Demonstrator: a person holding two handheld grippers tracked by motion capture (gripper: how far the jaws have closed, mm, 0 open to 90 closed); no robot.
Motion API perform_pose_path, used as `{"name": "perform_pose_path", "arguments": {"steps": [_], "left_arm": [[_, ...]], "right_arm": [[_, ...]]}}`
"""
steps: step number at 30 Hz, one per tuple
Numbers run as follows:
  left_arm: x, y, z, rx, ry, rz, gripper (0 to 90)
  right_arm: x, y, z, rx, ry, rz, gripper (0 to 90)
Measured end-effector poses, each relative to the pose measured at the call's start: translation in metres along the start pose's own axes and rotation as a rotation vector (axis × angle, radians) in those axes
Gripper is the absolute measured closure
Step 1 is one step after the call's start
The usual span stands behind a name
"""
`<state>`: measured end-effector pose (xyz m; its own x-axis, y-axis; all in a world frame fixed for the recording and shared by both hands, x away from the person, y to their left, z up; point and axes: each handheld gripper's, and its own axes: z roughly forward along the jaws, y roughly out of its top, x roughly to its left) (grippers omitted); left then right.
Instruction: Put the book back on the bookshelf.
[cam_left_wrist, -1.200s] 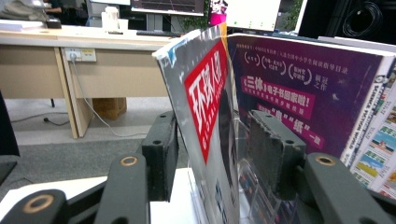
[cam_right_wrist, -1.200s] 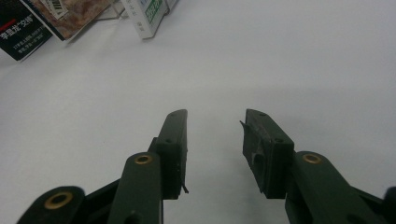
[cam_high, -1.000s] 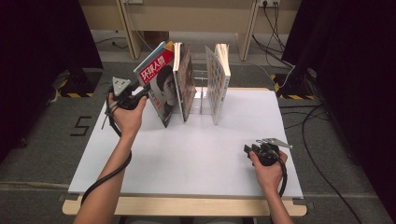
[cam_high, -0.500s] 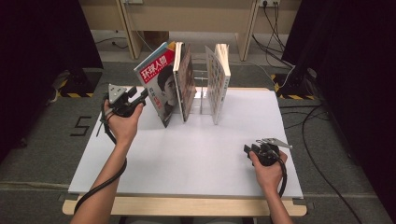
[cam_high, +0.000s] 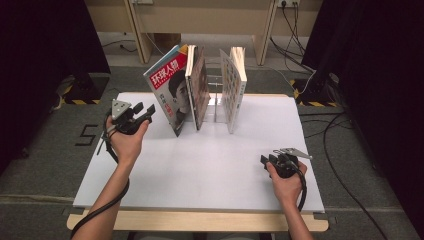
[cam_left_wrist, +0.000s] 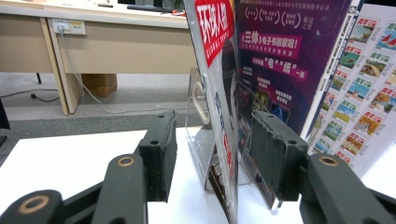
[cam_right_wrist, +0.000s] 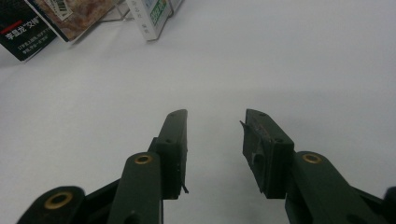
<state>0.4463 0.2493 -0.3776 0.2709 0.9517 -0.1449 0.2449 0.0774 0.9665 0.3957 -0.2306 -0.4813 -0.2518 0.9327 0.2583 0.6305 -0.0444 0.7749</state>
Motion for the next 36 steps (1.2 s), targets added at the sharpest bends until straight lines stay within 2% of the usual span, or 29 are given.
{"name": "perform_pose_path", "arguments": {"steps": [13,23,36], "left_arm": [[0.006,-0.016,-0.013,0.039,-0.005,0.001,49.8],[0.015,-0.032,-0.028,0.066,-0.006,-0.012,49.4],[0.024,-0.065,-0.045,0.128,-0.007,-0.028,49.1]], "right_arm": [[0.001,0.000,-0.001,0.004,-0.001,0.007,60.4],[0.000,0.000,-0.001,0.002,0.002,-0.006,60.4],[0.001,0.000,-0.001,0.000,0.000,-0.008,60.4]]}}
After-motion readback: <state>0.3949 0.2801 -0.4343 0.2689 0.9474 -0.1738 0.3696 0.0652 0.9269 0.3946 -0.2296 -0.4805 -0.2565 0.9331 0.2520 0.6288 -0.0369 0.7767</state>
